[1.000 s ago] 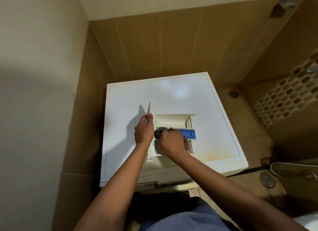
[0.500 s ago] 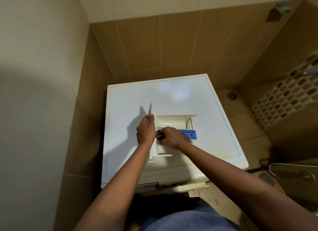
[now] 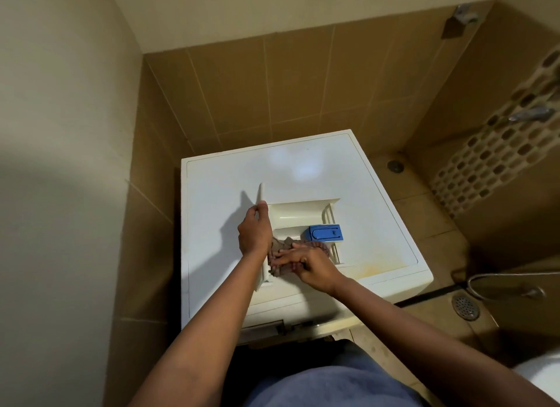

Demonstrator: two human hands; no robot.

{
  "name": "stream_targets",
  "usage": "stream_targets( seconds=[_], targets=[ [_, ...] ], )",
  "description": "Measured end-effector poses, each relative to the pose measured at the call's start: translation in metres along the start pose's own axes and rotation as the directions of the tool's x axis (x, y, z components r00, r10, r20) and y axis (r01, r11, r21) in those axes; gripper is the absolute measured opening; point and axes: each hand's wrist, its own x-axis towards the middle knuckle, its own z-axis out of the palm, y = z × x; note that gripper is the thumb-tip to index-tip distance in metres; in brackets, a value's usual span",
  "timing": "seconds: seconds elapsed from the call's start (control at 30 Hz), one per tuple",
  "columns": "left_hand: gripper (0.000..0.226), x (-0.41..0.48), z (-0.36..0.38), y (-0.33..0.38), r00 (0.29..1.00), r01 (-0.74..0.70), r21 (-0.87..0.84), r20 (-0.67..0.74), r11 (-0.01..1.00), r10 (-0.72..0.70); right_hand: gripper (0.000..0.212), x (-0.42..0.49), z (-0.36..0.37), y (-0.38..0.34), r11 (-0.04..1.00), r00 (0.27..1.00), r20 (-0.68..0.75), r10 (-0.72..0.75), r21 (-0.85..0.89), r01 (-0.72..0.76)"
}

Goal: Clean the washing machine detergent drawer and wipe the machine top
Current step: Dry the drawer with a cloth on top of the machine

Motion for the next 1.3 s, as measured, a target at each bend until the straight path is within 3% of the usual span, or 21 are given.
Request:
stream_targets(
  seconds=[0.07, 0.13, 0.27, 0.33, 0.4, 0.5, 0.57, 0.63, 0.7, 0.77, 0.83, 0.93, 1.03, 1.17, 1.3],
  targets=[
    [0.050, -0.001, -0.001, 0.000, 1.000, -0.007, 0.003, -0.002, 1.000, 0.007, 0.041, -0.009, -0.008, 0.002, 0.993, 0.995, 0.062, 0.084, -0.086, -0.078],
    [0.052, -0.002, -0.001, 0.001, 1.000, -0.010, 0.016, -0.004, 1.000, 0.010, 0.033, -0.011, -0.017, 0.001, 0.940, 0.973, 0.083, 0.213, -0.290, -0.181],
    [0.056, -0.003, -0.001, 0.002, 1.000, -0.015, 0.072, -0.010, 0.997, 0.016, 0.029, 0.005, -0.012, -0.015, 0.745, 0.882, -0.165, 0.441, -0.481, -0.462],
    [0.055, -0.003, 0.000, 0.002, 1.000, -0.021, 0.102, -0.018, 0.995, 0.023, 0.030, 0.014, 0.004, -0.027, 0.724, 0.854, -0.214, 0.473, -0.457, -0.516],
    [0.052, -0.003, 0.001, 0.003, 0.999, -0.035, 0.128, -0.026, 0.991, 0.038, 0.031, 0.018, 0.020, -0.035, 0.779, 0.882, -0.178, 0.436, -0.416, -0.469],
    [0.050, -0.003, 0.002, 0.004, 0.997, -0.055, 0.167, -0.045, 0.984, 0.064, 0.032, 0.008, 0.021, -0.038, 0.842, 0.962, -0.106, 0.252, -0.465, -0.272],
    [0.049, -0.002, 0.003, 0.005, 0.996, -0.063, 0.181, -0.056, 0.981, 0.074, 0.031, -0.004, 0.008, -0.027, 0.897, 0.983, -0.028, 0.181, -0.406, -0.177],
    [0.049, -0.002, 0.003, 0.005, 0.994, -0.072, 0.192, -0.063, 0.979, 0.086, 0.038, -0.015, -0.008, -0.012, 0.899, 0.981, 0.028, 0.189, -0.406, -0.162],
    [0.048, -0.003, 0.002, 0.004, 0.994, -0.080, 0.182, -0.064, 0.980, 0.093, 0.052, -0.024, -0.021, 0.001, 0.857, 0.972, -0.035, 0.233, -0.464, -0.222],
    [0.047, -0.003, 0.002, 0.004, 0.994, -0.082, 0.161, -0.062, 0.984, 0.093, 0.046, -0.026, -0.021, 0.000, 0.777, 0.951, -0.106, 0.292, -0.554, -0.300],
    [0.047, -0.004, 0.002, 0.004, 0.994, -0.076, 0.158, -0.064, 0.984, 0.087, 0.042, -0.018, -0.008, -0.012, 0.733, 0.953, -0.105, 0.285, -0.616, -0.288],
    [0.047, -0.004, 0.003, 0.006, 0.994, -0.081, 0.178, -0.060, 0.981, 0.093, 0.057, -0.001, 0.017, -0.030, 0.813, 0.978, -0.069, 0.198, -0.546, -0.203],
    [0.048, -0.003, 0.003, 0.005, 0.994, -0.081, 0.187, -0.060, 0.979, 0.094, 0.040, 0.000, 0.019, -0.034, 0.864, 0.988, -0.087, 0.127, -0.479, -0.153],
    [0.047, -0.004, 0.002, 0.005, 0.994, -0.079, 0.191, -0.065, 0.978, 0.093, 0.022, -0.027, -0.012, -0.005, 0.916, 0.999, 0.000, 0.035, -0.400, -0.032],
    [0.047, -0.005, 0.000, 0.007, 0.995, -0.066, 0.170, -0.060, 0.983, 0.077, 0.028, -0.039, -0.046, 0.021, 0.947, 0.999, 0.038, -0.006, -0.321, 0.018]
  ],
)
